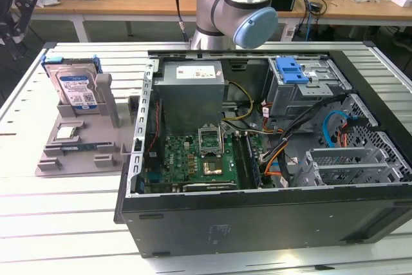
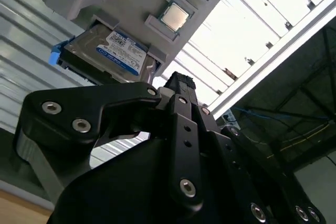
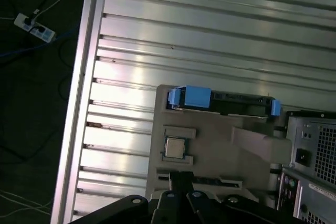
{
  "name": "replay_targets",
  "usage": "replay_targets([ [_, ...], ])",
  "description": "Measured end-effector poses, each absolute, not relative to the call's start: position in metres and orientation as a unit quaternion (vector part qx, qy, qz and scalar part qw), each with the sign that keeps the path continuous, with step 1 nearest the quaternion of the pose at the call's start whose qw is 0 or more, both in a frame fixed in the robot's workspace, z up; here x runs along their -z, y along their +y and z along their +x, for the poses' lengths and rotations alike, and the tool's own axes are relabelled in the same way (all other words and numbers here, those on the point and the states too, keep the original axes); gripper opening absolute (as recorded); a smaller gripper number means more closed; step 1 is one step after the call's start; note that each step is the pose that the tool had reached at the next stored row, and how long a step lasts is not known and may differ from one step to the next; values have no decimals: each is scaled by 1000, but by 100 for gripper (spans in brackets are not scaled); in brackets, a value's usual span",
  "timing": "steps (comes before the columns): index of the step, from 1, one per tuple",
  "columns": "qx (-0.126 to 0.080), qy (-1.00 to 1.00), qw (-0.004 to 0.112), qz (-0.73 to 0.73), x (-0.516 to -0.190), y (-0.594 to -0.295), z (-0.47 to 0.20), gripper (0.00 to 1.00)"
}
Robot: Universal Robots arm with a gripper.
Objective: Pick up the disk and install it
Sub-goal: 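Pick up the disk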
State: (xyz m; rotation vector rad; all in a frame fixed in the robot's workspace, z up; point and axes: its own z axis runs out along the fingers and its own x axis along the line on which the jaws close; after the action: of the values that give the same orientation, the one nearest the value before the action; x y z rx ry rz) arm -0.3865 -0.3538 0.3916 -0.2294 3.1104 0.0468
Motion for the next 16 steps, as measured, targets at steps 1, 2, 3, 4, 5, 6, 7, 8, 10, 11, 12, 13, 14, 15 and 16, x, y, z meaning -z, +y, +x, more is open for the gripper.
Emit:
replay_targets([
  [1, -15, 997, 11, -79, -392, -354, -387, 11],
  [2, -15, 996, 11, -89, -392, -354, -386, 11],
  [3, -15, 996, 11, -92, -392, -354, -386, 11],
  [4, -15, 995, 11, -95, -392, -354, -386, 11],
  [5, -15, 995, 11, -102, -392, -354, -387, 11],
  [6, -15, 994, 11, -108, -392, -354, -387, 11],
  [7, -15, 994, 11, -112, -392, -354, -387, 11],
  [8, -15, 993, 11, -117, -392, -354, -387, 11],
  [10, -16, 992, 10, -126, -392, -354, -387, 11],
  [11, -16, 991, 10, -131, -392, -354, -386, 11],
  [12, -16, 991, 10, -135, -392, -354, -387, 11],
  [13, -16, 990, 10, -142, -392, -354, -387, 11],
  [14, -16, 989, 10, -149, -392, -354, -386, 11],
  [15, -16, 987, 10, -157, -392, -354, -386, 11],
  [16, -16, 986, 10, -163, -392, -354, -387, 11],
])
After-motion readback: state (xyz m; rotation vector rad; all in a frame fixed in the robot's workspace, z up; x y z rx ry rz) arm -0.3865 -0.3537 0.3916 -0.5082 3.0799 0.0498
